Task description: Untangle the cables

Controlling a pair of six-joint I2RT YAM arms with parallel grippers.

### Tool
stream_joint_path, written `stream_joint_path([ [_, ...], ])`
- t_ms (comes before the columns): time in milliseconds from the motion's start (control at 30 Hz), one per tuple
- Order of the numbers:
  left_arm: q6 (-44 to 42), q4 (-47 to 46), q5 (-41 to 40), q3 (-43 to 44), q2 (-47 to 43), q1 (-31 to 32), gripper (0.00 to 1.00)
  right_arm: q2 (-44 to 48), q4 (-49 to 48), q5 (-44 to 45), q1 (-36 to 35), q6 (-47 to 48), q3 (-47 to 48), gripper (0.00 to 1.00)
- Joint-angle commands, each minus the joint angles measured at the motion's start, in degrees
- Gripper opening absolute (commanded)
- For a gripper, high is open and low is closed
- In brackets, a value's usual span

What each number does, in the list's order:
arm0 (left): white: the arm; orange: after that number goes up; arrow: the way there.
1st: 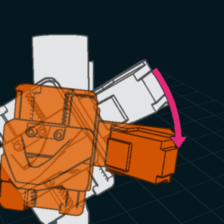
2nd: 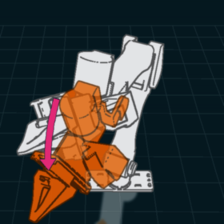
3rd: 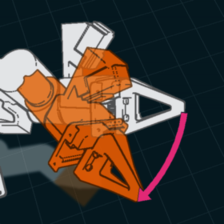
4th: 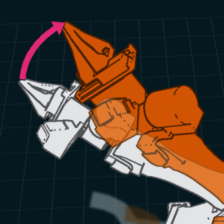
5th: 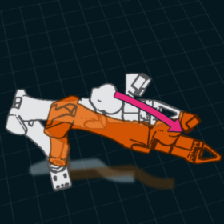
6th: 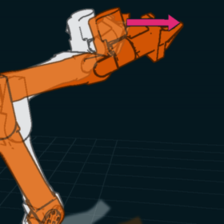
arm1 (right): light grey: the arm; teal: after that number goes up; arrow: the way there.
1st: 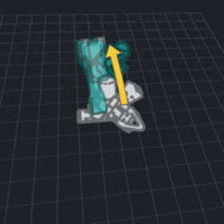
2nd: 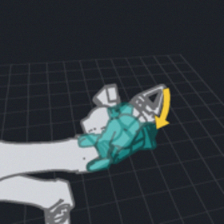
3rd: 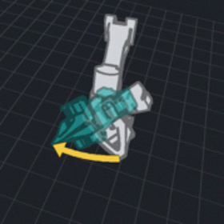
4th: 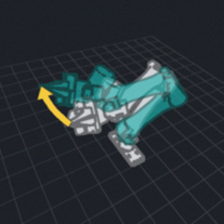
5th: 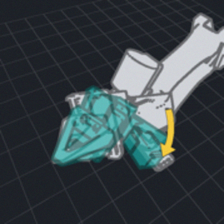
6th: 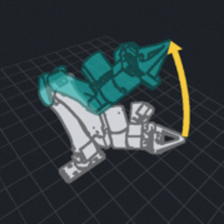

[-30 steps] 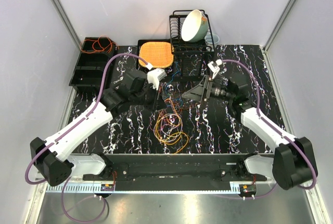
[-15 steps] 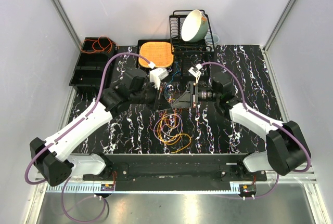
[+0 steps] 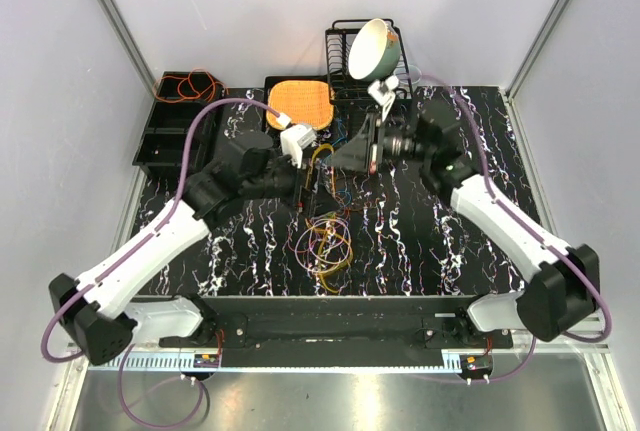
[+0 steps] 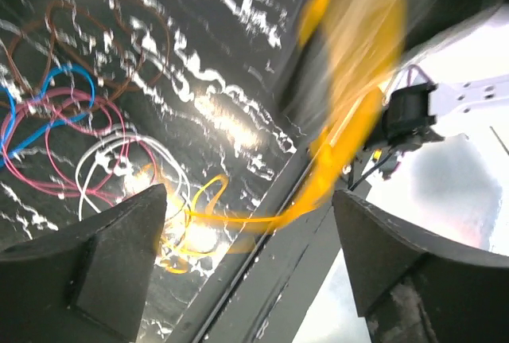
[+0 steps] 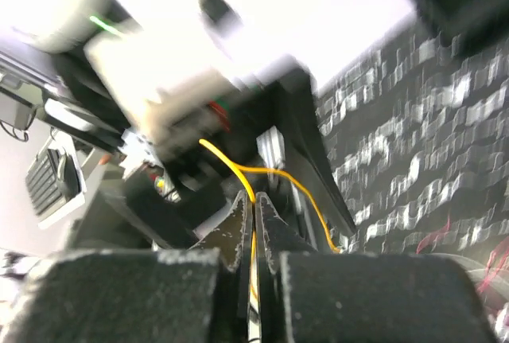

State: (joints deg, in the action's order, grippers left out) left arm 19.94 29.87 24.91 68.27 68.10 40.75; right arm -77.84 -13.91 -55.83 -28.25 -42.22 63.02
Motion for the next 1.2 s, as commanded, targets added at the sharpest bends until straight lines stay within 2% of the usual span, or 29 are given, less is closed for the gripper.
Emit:
stream_joint_path([
  [0, 1.67, -8.41, -0.03, -1.38, -5.78, -0.06, 0.91, 3.93, 7.93, 4.41, -0.40, 5.57, 11.15, 0.00],
  [200, 3.17, -14.13, -2.75, -5.78, -9.64, 1.43, 0.93, 3.93, 7.85, 7.67, -0.40, 3.03, 13.00, 0.00],
  [300, 2.64, -16.33, -7.41, -6.22, -9.74, 3.63, 0.93, 4.63, 6.62, 8.81, -0.40, 1.79, 12.12, 0.00],
  [467, 0.98, -19.23, -13.82, -5.52, -7.11, 9.33, 0.93, 4.98, 7.58, 11.27, -0.40, 1.35, 12.38, 0.00],
  [567, 0.62, -19.23, -18.74, -4.03, -3.77, 13.11, 0.88, 5.16, 8.20, 12.67, -0.40, 0.91, 12.91, 0.00],
  [600, 0.71, -19.15, -20.49, -3.76, -3.06, 14.08, 0.84, 5.16, 8.29, 13.11, -0.40, 0.47, 13.00, 0.00],
  [700, 1.50, -18.53, -31.97, -2.10, -0.51, 17.77, 0.64, 5.86, 8.64, 14.34, -0.40, 0.20, 13.00, 0.00],
  [733, 1.76, -18.09, -34.11, -1.91, -0.07, 18.48, 0.42, 6.04, 8.81, 15.05, -0.40, 0.20, 12.74, 0.00],
  [767, 2.46, -17.83, -35.79, -1.65, 0.11, 19.44, 0.26, 6.56, 9.25, 15.57, -0.49, 0.29, 12.65, 0.00],
  [833, 2.82, -17.13, -37.64, -1.12, -0.15, 19.63, 0.00, 7.26, 10.48, 18.11, -0.40, 1.34, 12.47, 0.00],
  [933, 2.30, -12.83, -42.29, 1.24, -0.60, 19.72, 0.00, 8.93, 17.65, 24.61, -0.32, 3.98, 12.74, 0.00],
  [967, 1.68, -11.25, -43.70, 2.21, -0.77, 19.72, 0.00, 9.29, 19.52, 27.07, -0.40, 5.12, 12.82, 0.15],
  [1067, -0.60, -4.40, -49.86, 6.60, -0.95, 17.01, 0.00, 11.13, 28.30, 42.34, -0.31, 7.40, 13.26, 0.73],
  [1100, -1.13, -1.68, -49.17, 8.09, -1.12, 14.99, 0.00, 11.66, 30.41, 51.78, -0.31, 7.67, 13.00, 0.80],
  [1167, -1.75, 0.10, -46.02, 9.24, -1.65, 6.04, 0.00, 13.24, 35.34, 60.36, -0.31, 7.76, 11.95, 0.89],
])
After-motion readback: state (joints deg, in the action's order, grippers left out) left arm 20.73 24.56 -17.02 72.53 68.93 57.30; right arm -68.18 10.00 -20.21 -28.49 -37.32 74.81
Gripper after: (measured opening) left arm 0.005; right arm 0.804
